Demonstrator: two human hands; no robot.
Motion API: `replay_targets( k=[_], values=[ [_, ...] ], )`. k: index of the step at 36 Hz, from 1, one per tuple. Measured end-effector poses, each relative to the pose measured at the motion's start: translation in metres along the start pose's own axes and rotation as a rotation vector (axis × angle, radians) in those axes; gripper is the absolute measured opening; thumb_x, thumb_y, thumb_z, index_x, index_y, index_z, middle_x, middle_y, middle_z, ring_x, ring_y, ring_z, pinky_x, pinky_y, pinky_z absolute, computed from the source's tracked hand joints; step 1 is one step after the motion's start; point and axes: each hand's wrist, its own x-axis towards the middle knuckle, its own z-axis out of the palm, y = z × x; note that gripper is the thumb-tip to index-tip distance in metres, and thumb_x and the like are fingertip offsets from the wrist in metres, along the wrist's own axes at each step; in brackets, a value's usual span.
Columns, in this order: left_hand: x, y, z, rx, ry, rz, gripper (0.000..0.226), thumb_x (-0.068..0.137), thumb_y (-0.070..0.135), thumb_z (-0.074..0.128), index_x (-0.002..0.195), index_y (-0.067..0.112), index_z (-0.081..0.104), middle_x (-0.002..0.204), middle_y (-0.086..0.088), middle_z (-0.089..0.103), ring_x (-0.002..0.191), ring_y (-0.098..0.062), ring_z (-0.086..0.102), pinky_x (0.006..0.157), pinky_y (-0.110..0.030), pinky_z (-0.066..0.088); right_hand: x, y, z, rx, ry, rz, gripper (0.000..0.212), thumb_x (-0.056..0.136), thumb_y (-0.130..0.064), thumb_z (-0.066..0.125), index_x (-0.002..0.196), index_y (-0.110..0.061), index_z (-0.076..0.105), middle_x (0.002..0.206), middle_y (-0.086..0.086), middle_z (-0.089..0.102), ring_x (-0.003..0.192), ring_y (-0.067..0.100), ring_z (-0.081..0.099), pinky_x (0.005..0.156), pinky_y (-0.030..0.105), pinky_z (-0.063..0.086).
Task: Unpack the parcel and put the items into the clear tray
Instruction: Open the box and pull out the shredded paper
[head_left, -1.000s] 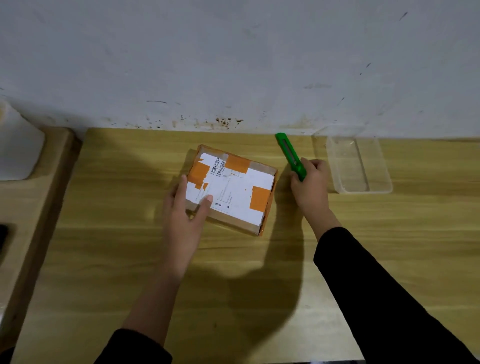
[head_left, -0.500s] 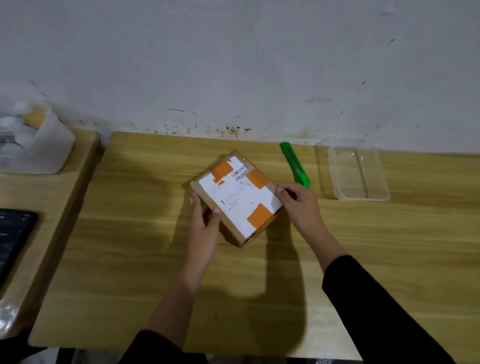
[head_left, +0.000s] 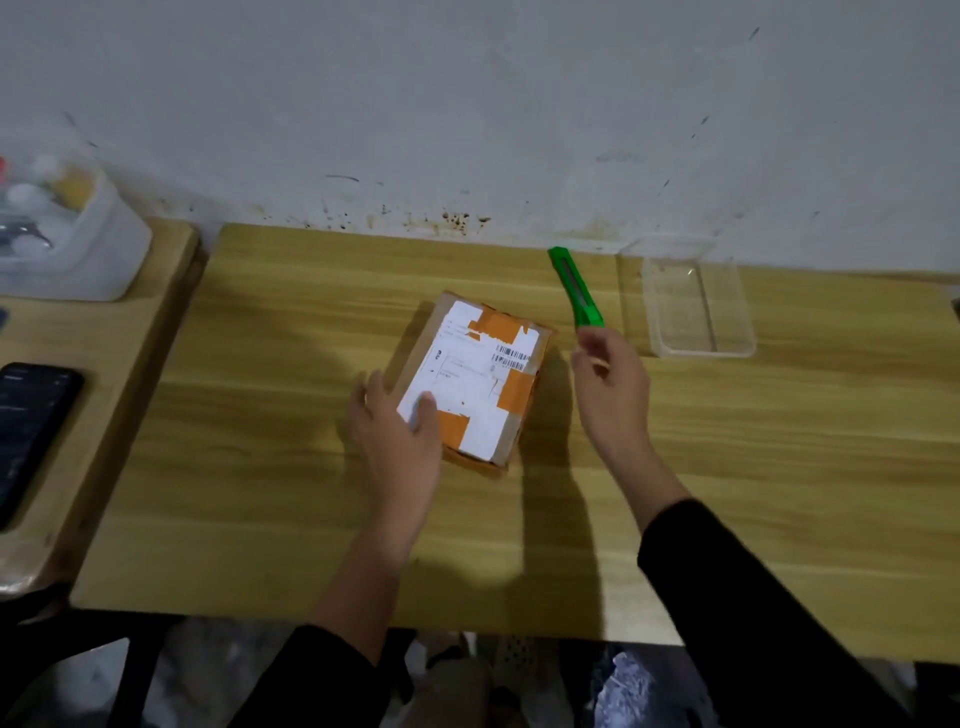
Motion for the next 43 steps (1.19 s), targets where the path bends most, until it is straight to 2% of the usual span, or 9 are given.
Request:
replay_targets(
  k=[2, 5, 10, 15, 20, 23, 25, 32, 43],
  values=[
    [-0.020, -0.002, 0.002, -0.089, -0.027, -0.077, 0.066, 0.092, 0.029, 0.053, 0.145, 0.012, 0.017, 0.145, -0.011, 0.025, 0.121, -0.022, 0.043, 0.082, -0.019, 0.036, 0.022, 0.000, 0.004, -0.046, -0.123, 0.011, 0.036, 0.091, -0.008, 0.051, 0.127, -0.007, 0.051, 0.128, 0.011, 0.053, 0.109, 0.015, 0.051, 0.080, 0.001, 0.037],
    [-0.035, -0.003, 0.006, -0.163, -0.070, -0.101, 0.074, 0.092, 0.030, 0.052, 0.148, 0.019, 0.005, 0.147, -0.007, 0.021, 0.115, -0.012, 0.041, 0.079, -0.015, 0.036, 0.038, 0.002, 0.012, -0.105, -0.323, 0.041, 0.041, 0.095, -0.014, 0.046, 0.135, -0.010, 0.044, 0.139, 0.007, 0.046, 0.126, 0.019, 0.044, 0.098, 0.021, 0.034],
    [-0.012, -0.018, -0.002, -0.242, -0.168, -0.049, 0.074, 0.092, 0.030, 0.053, 0.148, 0.027, 0.004, 0.147, -0.002, 0.025, 0.120, -0.008, 0.040, 0.092, -0.021, 0.037, 0.022, 0.007, 0.006, -0.084, -0.314, 0.040, 0.027, 0.095, -0.016, 0.047, 0.118, -0.008, 0.060, 0.116, 0.004, 0.061, 0.105, 0.014, 0.053, 0.084, 0.016, 0.037],
    [0.027, -0.038, -0.012, -0.323, -0.261, 0.014, 0.069, 0.091, 0.024, 0.057, 0.146, 0.032, 0.017, 0.151, 0.003, 0.029, 0.134, -0.012, 0.036, 0.110, -0.041, 0.036, -0.025, 0.024, -0.012, -0.001, -0.237, 0.022, 0.014, 0.088, -0.017, 0.060, 0.100, -0.010, 0.064, 0.098, 0.005, 0.067, 0.081, 0.004, 0.057, 0.069, 0.001, 0.041],
    [0.029, -0.042, -0.014, -0.211, -0.139, 0.133, 0.051, 0.092, 0.018, 0.053, 0.141, 0.019, 0.037, 0.146, -0.006, 0.036, 0.135, -0.019, 0.036, 0.111, -0.043, 0.034, -0.058, 0.035, -0.018, -0.063, -0.251, -0.061, 0.012, 0.082, -0.026, 0.068, 0.089, -0.018, 0.061, 0.089, 0.004, 0.065, 0.082, 0.015, 0.060, 0.075, 0.022, 0.048],
    [0.006, -0.048, -0.015, -0.202, -0.118, 0.212, 0.044, 0.092, 0.013, 0.053, 0.135, 0.008, 0.045, 0.146, -0.008, 0.034, 0.136, -0.016, 0.034, 0.112, -0.028, 0.032, -0.059, 0.031, -0.021, -0.122, -0.201, -0.193, 0.016, 0.080, -0.021, 0.071, 0.092, -0.015, 0.062, 0.089, 0.001, 0.060, 0.082, 0.009, 0.054, 0.074, 0.009, 0.042],
    [-0.006, -0.053, -0.017, -0.208, -0.101, 0.296, 0.042, 0.091, 0.011, 0.055, 0.131, 0.004, 0.049, 0.147, -0.005, 0.033, 0.139, -0.014, 0.030, 0.112, -0.030, 0.032, -0.056, 0.028, -0.023, -0.165, -0.201, -0.300, 0.017, 0.079, -0.018, 0.072, 0.093, -0.011, 0.065, 0.089, -0.001, 0.055, 0.083, 0.006, 0.051, 0.075, 0.005, 0.038],
    [-0.014, -0.062, -0.025, -0.048, -0.179, 0.614, 0.037, 0.084, 0.015, 0.062, 0.116, -0.003, 0.061, 0.138, -0.011, 0.045, 0.137, -0.019, 0.031, 0.111, -0.017, 0.027, -0.045, 0.022, -0.020, -0.263, -0.427, -0.546, 0.019, 0.078, -0.019, 0.071, 0.094, -0.009, 0.070, 0.090, 0.004, 0.062, 0.088, 0.017, 0.056, 0.081, 0.019, 0.043],
    [-0.007, -0.066, -0.030, -0.036, -0.238, 0.632, 0.034, 0.081, 0.013, 0.067, 0.111, -0.001, 0.065, 0.133, -0.006, 0.049, 0.133, -0.014, 0.036, 0.107, -0.011, 0.031, -0.036, 0.021, -0.017, -0.322, -0.534, -0.643, 0.013, 0.079, -0.020, 0.068, 0.088, -0.013, 0.075, 0.082, 0.004, 0.065, 0.077, 0.014, 0.055, 0.072, 0.029, 0.043]
  ],
)
